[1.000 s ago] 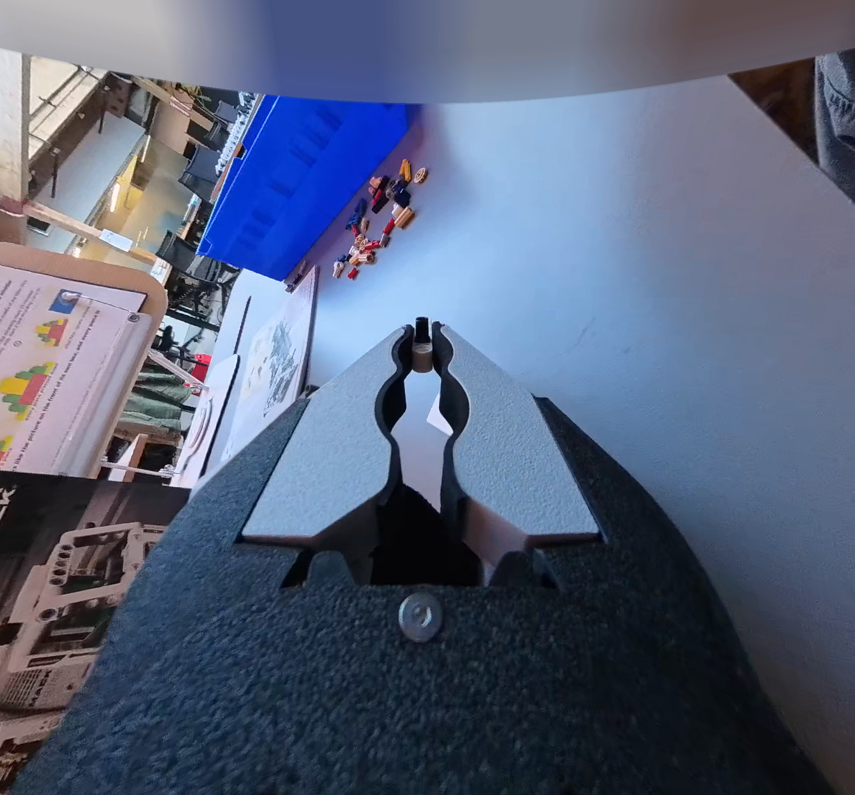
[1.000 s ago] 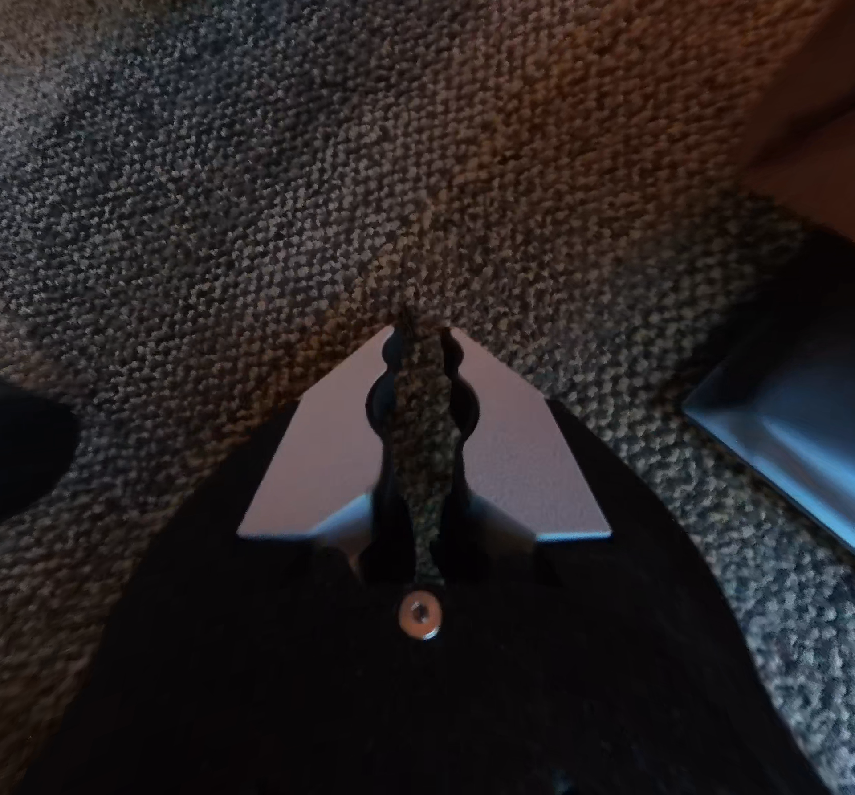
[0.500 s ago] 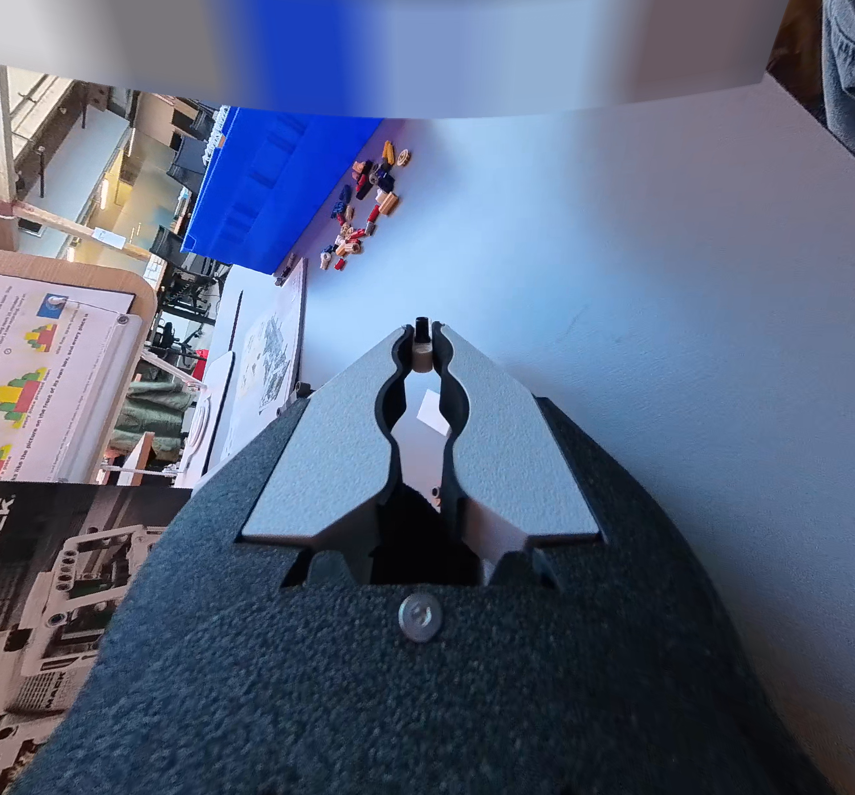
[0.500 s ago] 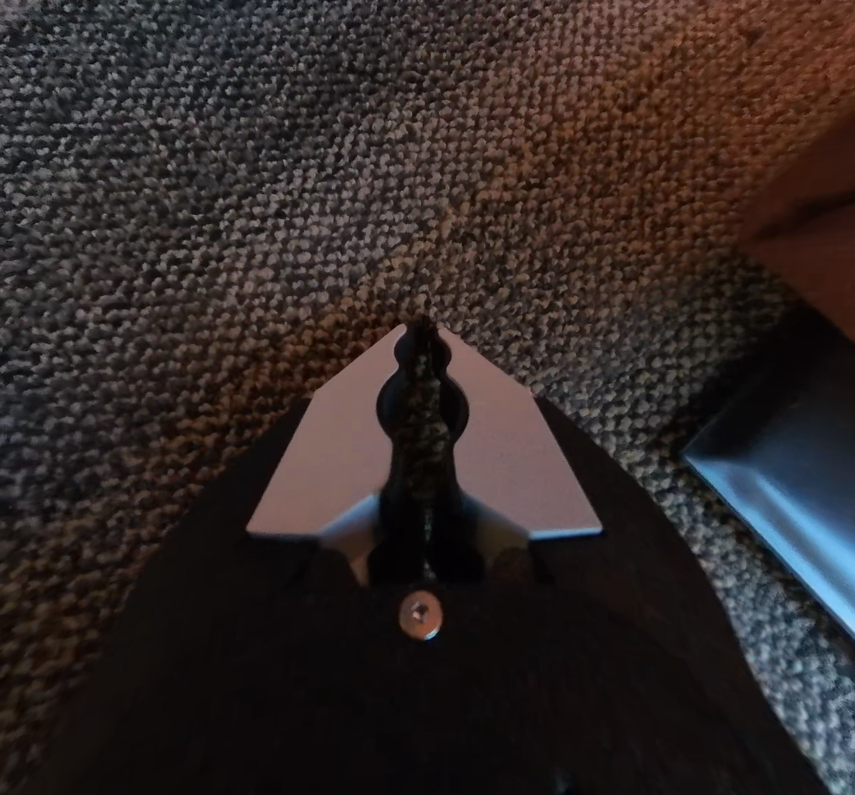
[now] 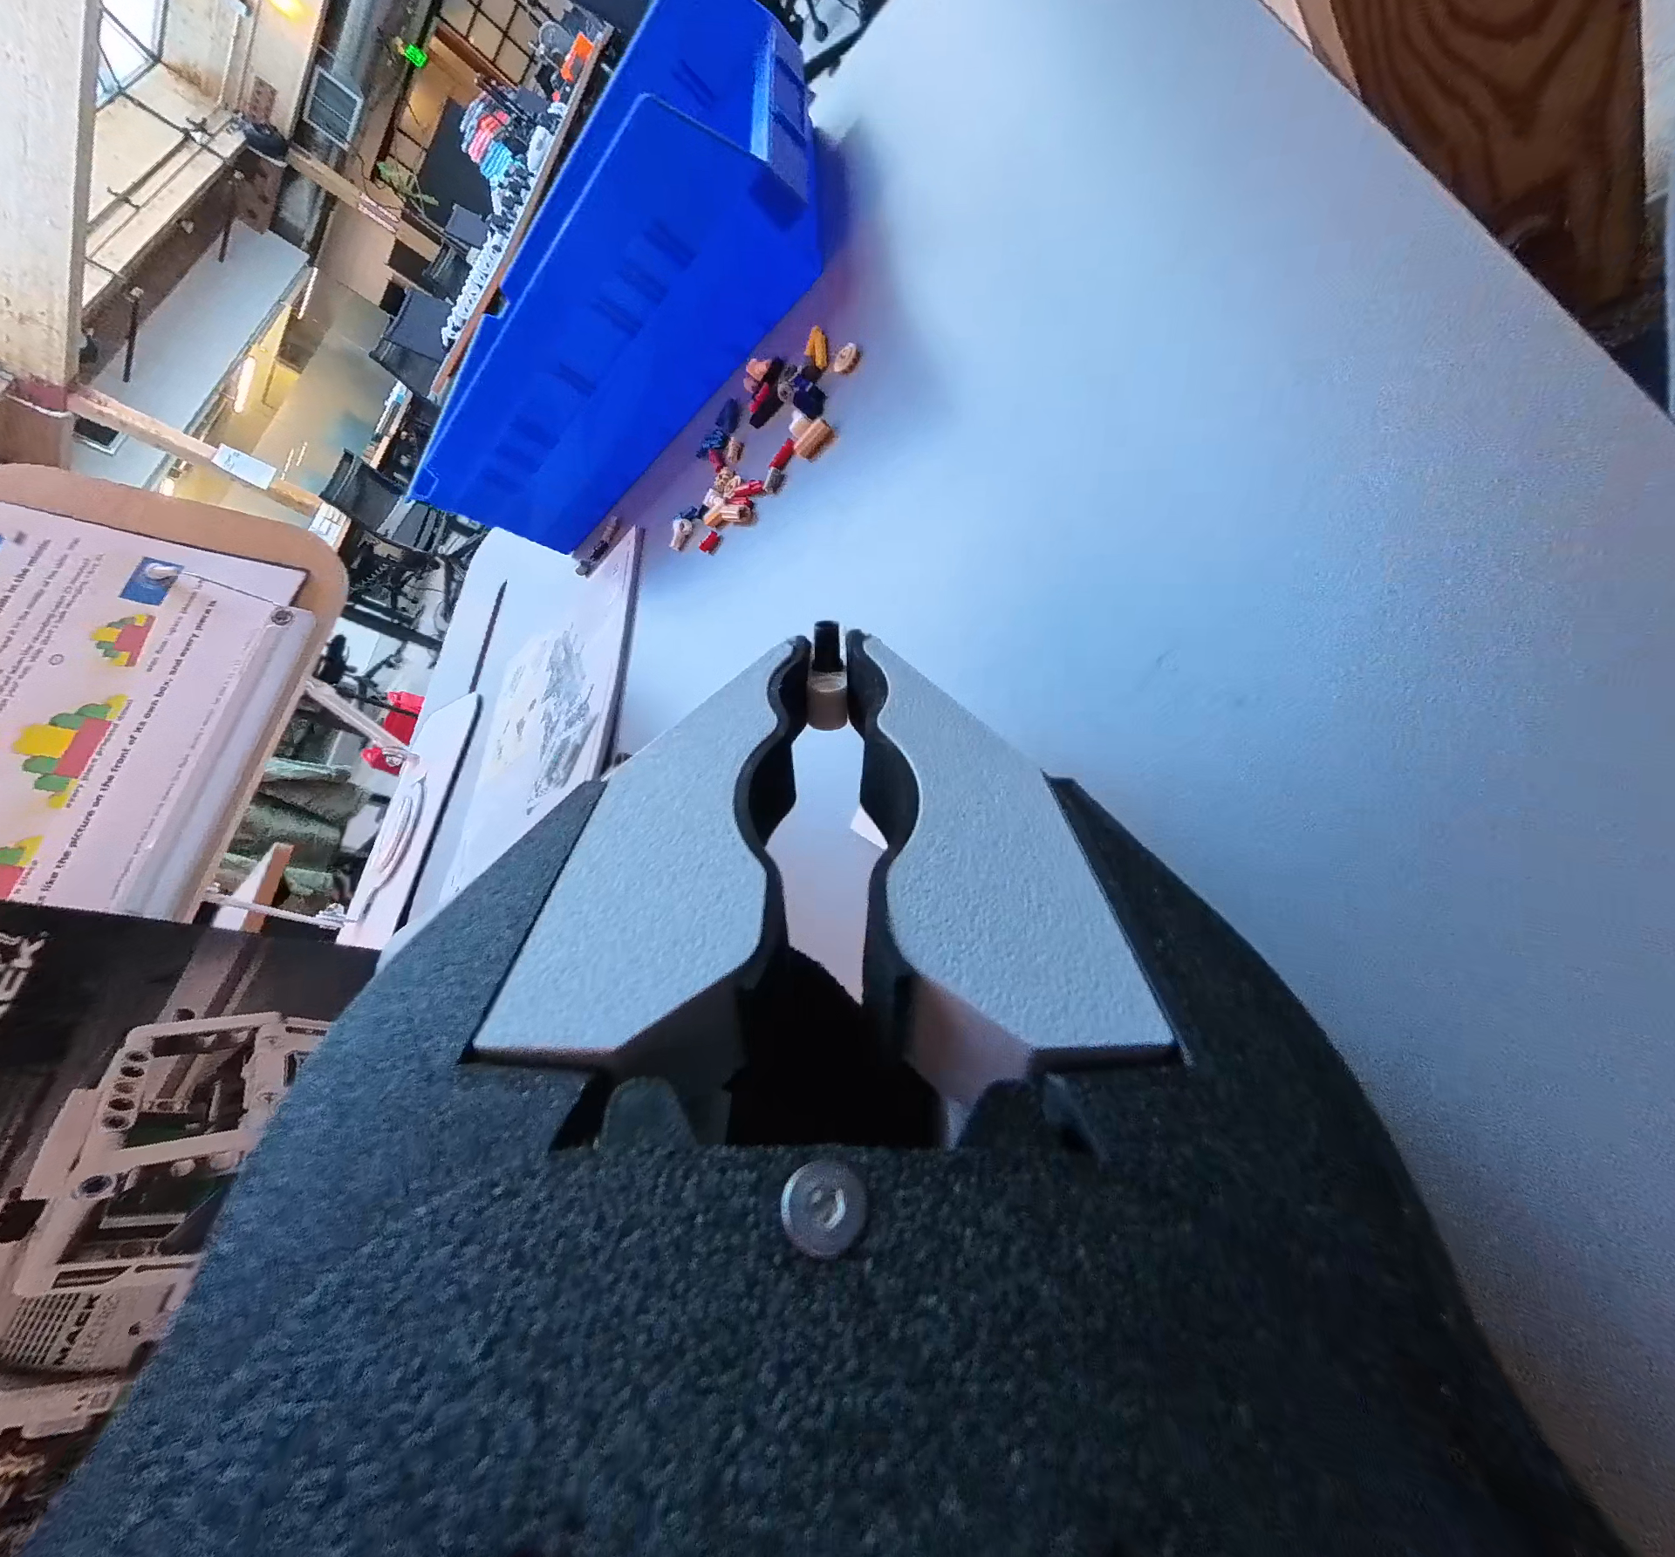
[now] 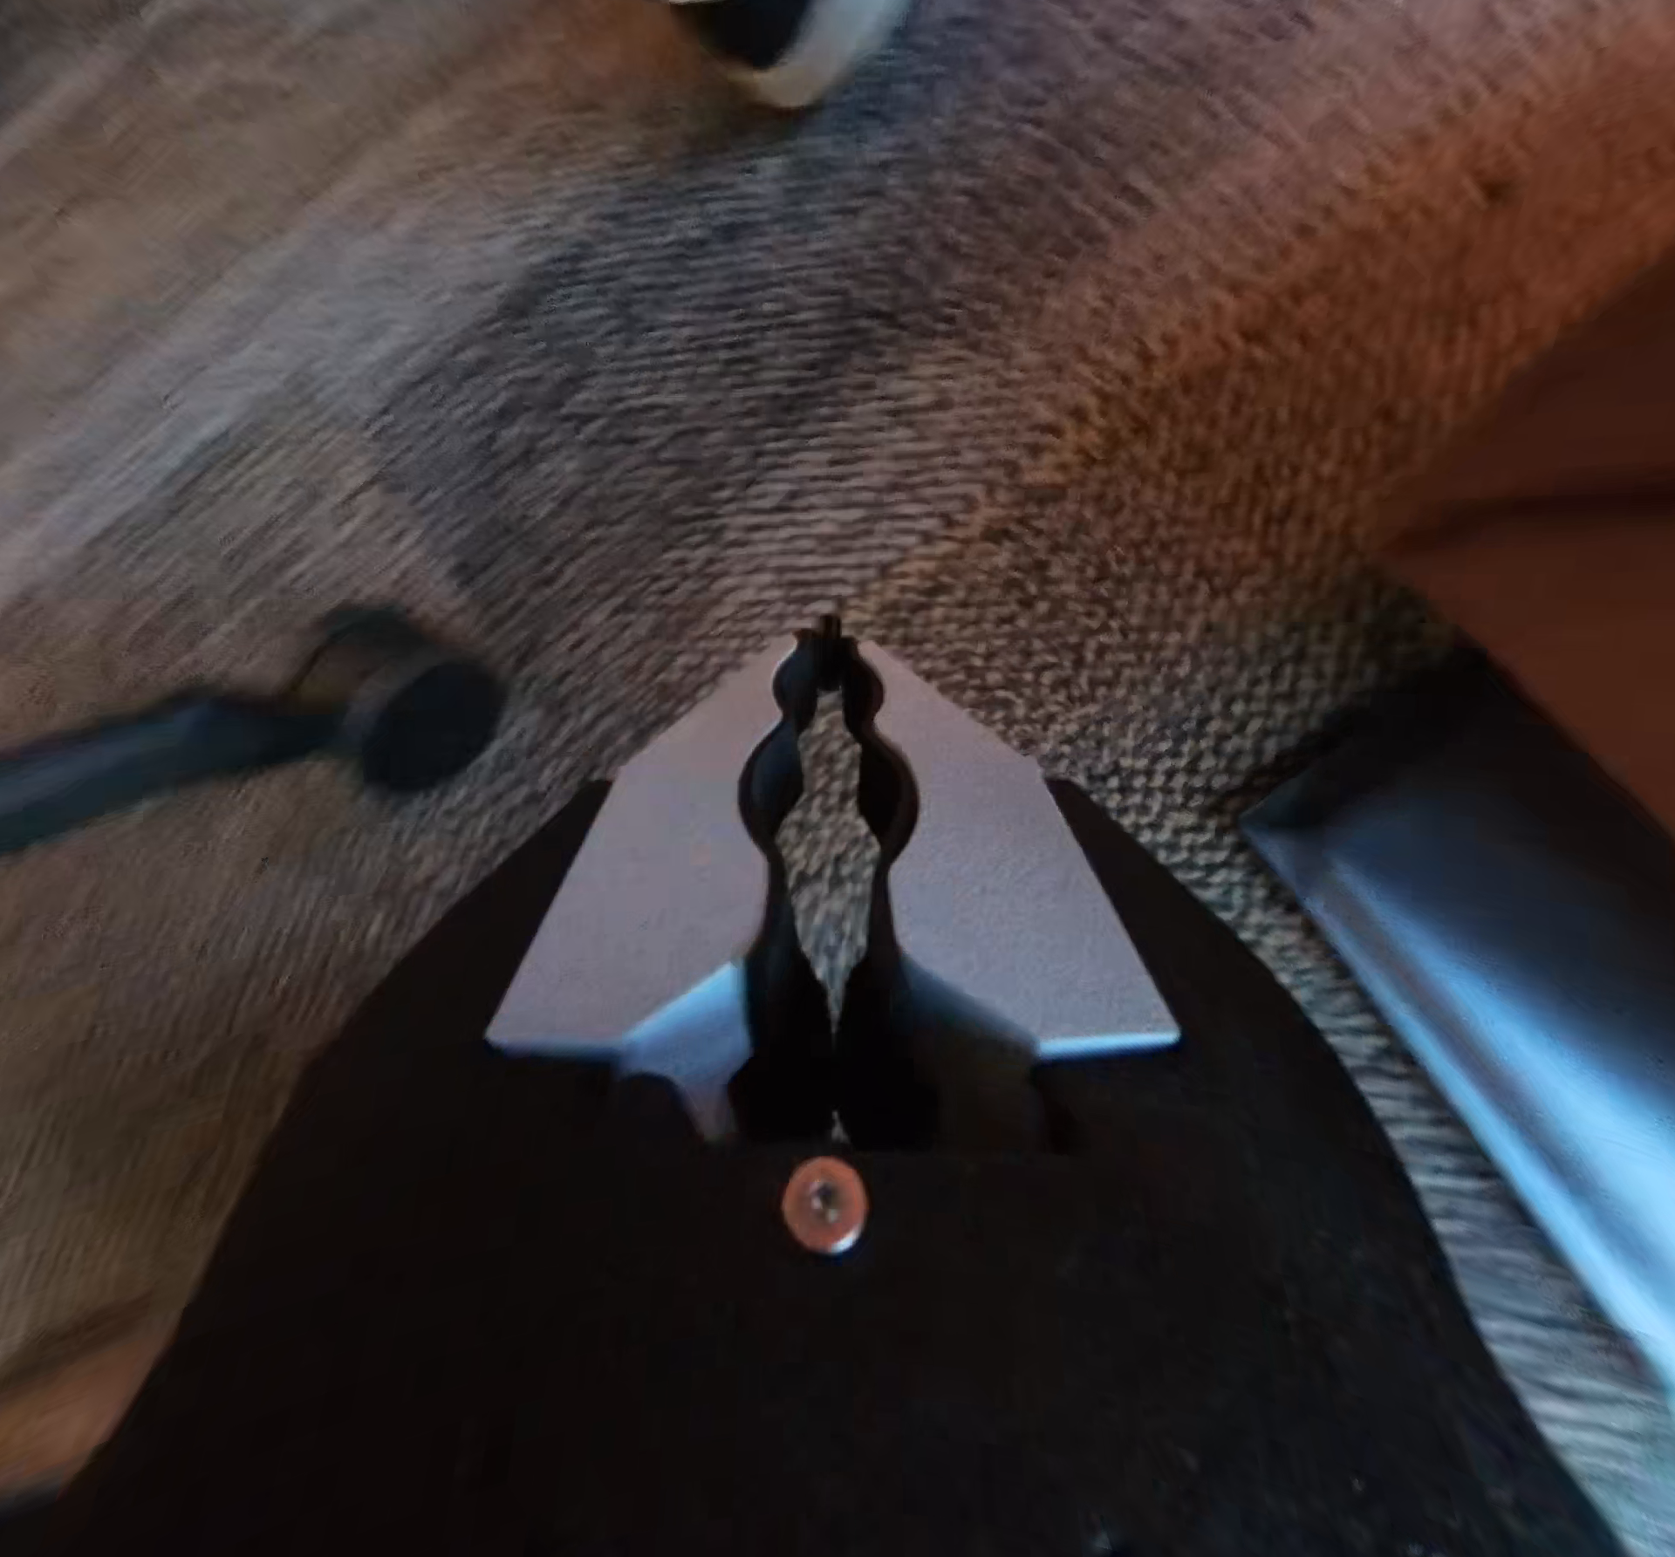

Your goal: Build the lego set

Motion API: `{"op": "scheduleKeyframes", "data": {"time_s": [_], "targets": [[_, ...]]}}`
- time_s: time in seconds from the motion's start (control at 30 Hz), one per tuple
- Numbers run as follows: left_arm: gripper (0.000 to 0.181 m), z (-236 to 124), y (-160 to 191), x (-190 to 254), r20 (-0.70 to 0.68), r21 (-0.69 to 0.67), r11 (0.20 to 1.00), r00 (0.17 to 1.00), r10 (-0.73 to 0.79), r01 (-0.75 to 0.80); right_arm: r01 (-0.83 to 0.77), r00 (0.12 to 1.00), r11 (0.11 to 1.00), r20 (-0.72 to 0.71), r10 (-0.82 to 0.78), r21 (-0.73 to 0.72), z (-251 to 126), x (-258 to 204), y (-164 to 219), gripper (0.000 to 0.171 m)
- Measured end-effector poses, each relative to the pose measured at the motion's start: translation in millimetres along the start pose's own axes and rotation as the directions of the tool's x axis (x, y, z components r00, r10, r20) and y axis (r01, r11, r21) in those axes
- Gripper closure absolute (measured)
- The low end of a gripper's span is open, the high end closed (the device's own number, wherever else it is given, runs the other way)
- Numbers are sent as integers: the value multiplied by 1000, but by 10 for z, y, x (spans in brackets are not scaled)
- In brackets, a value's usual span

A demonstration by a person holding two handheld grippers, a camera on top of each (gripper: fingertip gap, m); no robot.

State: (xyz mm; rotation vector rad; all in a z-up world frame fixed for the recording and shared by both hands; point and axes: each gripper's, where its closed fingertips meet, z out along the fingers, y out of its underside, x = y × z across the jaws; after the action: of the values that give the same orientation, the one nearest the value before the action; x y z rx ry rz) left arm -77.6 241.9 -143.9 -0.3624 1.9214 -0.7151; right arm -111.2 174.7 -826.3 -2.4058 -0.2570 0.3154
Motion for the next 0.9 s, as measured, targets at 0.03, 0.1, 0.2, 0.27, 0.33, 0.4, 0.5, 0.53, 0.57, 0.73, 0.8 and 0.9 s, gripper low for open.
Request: {"op": "scheduleKeyframes", "data": {"time_s": [0.03,0.1,0.2,0.27,0.33,0.4,0.5,0.53,0.57,0.73,0.8,0.9], "targets": [[175,-11,-12,-12,2,7,1000,1000,-11,11,97,994,994,56,-94,-46,-217,-140,-119,167],[175,-35,-38,-25,4,23,999,1000,-25,25,302,943,950,177,-283,-87,-752,-497,-408,167],[175,-60,-92,8,-17,50,998,999,-35,36,444,868,896,250,-428,-8,-1740,-1120,-1095,167],[175,-75,-133,59,-41,67,997,999,-32,35,331,911,942,244,-333,48,-2421,-1510,-1673,167],[175,-90,-167,101,-56,80,996,998,-23,28,270,941,953,172,-291,136,-3084,-1781,-2292,167],[175,-98,-180,150,-67,82,997,998,-1,6,206,968,956,97,-230,211,-3708,-1966,-2867,166],[175,-140,-246,217,-81,108,994,997,20,-12,270,961,905,-28,-277,327,-4496,-2184,-3519,166],[175,-159,-272,243,-88,117,993,996,22,-11,298,954,895,-83,-287,332,-4676,-2166,-3668,166],[175,-181,-301,273,-99,130,992,995,21,-8,296,955,899,-115,-273,324,-4800,-2121,-3791,166],[175,-196,-328,370,-142,136,991,990,19,0,179,981,958,-113,-157,224,-5025,-1496,-4301,166],[175,-154,-254,359,-137,106,994,990,34,-20,60,998,971,-16,-57,232,-4984,-1226,-4477,167],[175,-136,-226,386,-165,86,996,986,14,0,-195,964,962,221,151,192,-4868,-1062,-4611,167]]}}
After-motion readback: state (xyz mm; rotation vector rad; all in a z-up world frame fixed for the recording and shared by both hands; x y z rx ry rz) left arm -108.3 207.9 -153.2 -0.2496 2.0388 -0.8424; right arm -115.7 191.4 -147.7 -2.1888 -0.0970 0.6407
